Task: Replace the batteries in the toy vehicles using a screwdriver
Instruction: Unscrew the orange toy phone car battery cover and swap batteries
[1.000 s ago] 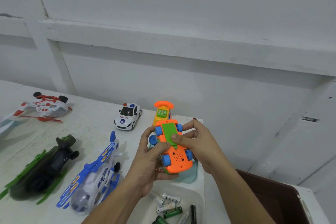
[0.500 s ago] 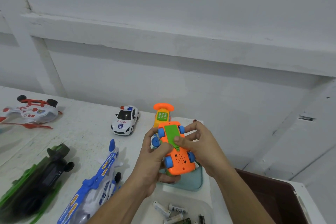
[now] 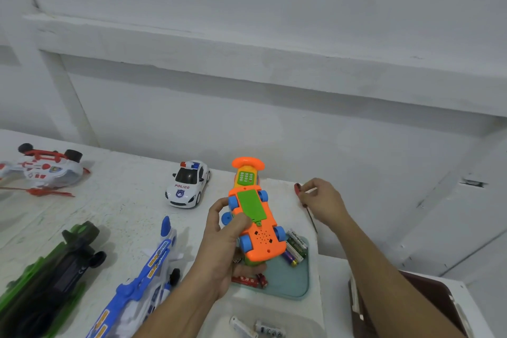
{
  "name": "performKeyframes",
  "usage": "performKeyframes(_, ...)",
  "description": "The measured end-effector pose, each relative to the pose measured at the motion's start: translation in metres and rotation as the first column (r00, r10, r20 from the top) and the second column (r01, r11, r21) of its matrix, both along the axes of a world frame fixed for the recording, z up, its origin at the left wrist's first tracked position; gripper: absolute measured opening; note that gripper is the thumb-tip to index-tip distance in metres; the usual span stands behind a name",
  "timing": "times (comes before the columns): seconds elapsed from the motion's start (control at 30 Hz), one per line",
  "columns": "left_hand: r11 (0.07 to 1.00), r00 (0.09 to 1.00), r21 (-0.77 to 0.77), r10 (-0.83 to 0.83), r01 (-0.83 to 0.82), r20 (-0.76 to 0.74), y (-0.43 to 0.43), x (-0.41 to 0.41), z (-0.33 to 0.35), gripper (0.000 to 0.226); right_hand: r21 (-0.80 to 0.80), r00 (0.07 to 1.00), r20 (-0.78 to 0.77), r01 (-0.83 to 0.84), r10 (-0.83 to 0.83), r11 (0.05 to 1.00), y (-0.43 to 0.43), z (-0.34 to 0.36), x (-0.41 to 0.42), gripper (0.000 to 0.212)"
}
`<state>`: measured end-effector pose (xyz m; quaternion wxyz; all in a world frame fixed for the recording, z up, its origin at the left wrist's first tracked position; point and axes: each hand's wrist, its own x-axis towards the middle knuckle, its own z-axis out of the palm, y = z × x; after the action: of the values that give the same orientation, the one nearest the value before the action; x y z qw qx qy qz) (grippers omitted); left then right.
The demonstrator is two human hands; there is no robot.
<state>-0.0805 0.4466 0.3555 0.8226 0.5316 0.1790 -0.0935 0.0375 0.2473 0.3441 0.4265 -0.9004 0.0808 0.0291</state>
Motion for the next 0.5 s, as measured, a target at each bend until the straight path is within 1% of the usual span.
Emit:
performKeyframes(0.03,1.0,1.0,-0.004,0.002,-0.002,-0.006,0.001,0.0,0.0,0.037,-0.116,1.0,0.002,-0.019,0.019,0.993,-0.003,-0.006,0.008,0.011)
performKeyframes(0.07,1.0,1.0,-0.006,0.005,-0.005,-0.012,0.001,0.001,-0.001,0.037,-0.219,0.998,-0.02,-0.061,0.058,0.974,-0.005,-0.013,0.016,0.024)
performKeyframes(0.13,1.0,1.0,-0.001,0.012,-0.012,-0.02,0.002,0.003,-0.001,0.038,-0.372,0.984,-0.114,-0.173,0.14,0.912,-0.006,-0.02,0.027,0.046)
performKeyframes(0.17,1.0,1.0,0.0,0.015,-0.015,-0.021,0.002,0.004,-0.001,0.038,-0.415,0.973,-0.162,-0.221,0.167,0.883,-0.004,-0.023,0.03,0.05)
performKeyframes(0.23,1.0,1.0,0.0,0.017,-0.017,-0.026,0.003,0.005,-0.002,0.038,-0.472,0.956,-0.21,-0.283,0.205,0.835,0.0,-0.027,0.035,0.051)
performKeyframes(0.37,1.0,0.999,-0.002,0.014,-0.014,-0.036,0.002,0.006,-0.001,0.038,-0.495,0.952,-0.222,-0.297,0.212,0.817,0.002,-0.028,0.038,0.051)
performKeyframes(0.4,1.0,0.999,-0.003,0.016,-0.016,-0.037,0.002,0.006,-0.001,0.038,-0.475,0.955,-0.218,-0.285,0.202,0.833,0.003,-0.023,0.038,0.053)
performKeyframes(0.43,1.0,0.999,-0.006,0.017,-0.017,-0.037,0.002,0.006,-0.001,0.037,-0.387,0.965,-0.198,-0.239,0.173,0.89,0.005,-0.016,0.036,0.056)
performKeyframes(0.47,1.0,0.999,-0.007,0.016,-0.017,-0.035,0.003,0.006,-0.001,0.037,-0.226,0.976,-0.174,-0.17,0.132,0.959,0.007,-0.007,0.033,0.06)
performKeyframes(0.5,1.0,0.999,-0.009,0.015,-0.016,-0.032,0.003,0.006,0.0,0.037,-0.019,0.983,-0.152,-0.103,0.099,0.995,0.008,0.004,0.03,0.065)
